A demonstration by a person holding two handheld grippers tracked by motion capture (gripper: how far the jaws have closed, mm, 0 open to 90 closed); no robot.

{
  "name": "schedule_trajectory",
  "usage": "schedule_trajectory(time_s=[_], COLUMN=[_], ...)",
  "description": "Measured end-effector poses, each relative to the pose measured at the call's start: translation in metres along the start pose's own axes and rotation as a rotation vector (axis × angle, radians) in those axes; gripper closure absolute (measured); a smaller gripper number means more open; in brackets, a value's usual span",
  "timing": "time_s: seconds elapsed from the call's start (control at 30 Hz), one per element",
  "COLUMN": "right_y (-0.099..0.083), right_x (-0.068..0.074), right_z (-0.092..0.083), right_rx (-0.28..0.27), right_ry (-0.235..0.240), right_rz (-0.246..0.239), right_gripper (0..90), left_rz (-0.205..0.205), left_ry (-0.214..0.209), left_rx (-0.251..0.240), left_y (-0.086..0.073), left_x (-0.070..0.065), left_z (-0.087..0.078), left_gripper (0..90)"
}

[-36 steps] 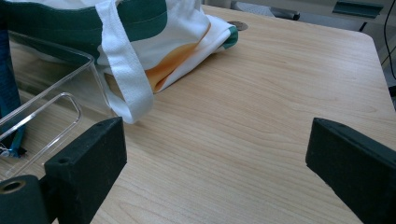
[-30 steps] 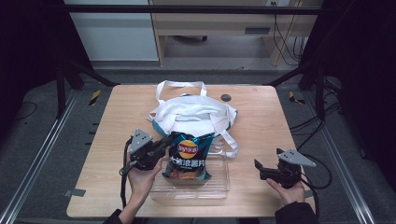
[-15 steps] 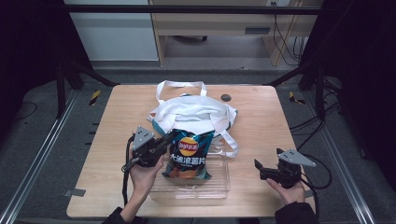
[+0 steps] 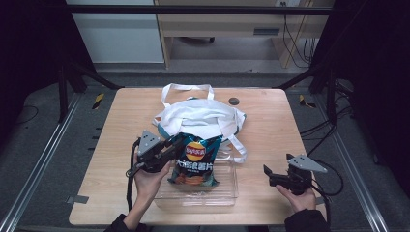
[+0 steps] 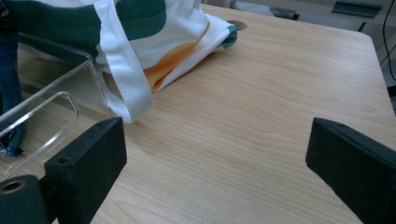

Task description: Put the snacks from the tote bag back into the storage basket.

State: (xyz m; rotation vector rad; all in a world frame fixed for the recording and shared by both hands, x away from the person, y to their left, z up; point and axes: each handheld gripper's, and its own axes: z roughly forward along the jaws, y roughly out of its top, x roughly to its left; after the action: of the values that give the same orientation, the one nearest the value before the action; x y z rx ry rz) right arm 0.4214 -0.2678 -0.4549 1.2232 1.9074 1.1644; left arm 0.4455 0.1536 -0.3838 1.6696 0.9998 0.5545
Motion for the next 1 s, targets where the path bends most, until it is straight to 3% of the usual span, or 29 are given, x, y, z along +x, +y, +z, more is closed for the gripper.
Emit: schedule_trajectory(time_s=[0.23,0.53,1.0], right_y=[0.0,0.0,0.0], right_x=[0.0,0.0,0.0], right_z=[-0.001,-0.001,-0.002], right_rx=[-0.001,-0.004,-0.007], right_ry=[0.002,0.001,-0.001], right_rz=[-0.002,-0.002,0.001], right_gripper=[5.5,5.5,5.5], left_rz=[-0.002,0.018,0.049], left_ry=[-0.004,-0.023,-0.032], left_rx=[0.018,0.046,0.035], left_y=[0.002,0.0,-0.011], left_x=[0.001,0.004,0.018], left_z=[-0.004,-0.014,-0.035], left_gripper=[51.0,45.8,41.3])
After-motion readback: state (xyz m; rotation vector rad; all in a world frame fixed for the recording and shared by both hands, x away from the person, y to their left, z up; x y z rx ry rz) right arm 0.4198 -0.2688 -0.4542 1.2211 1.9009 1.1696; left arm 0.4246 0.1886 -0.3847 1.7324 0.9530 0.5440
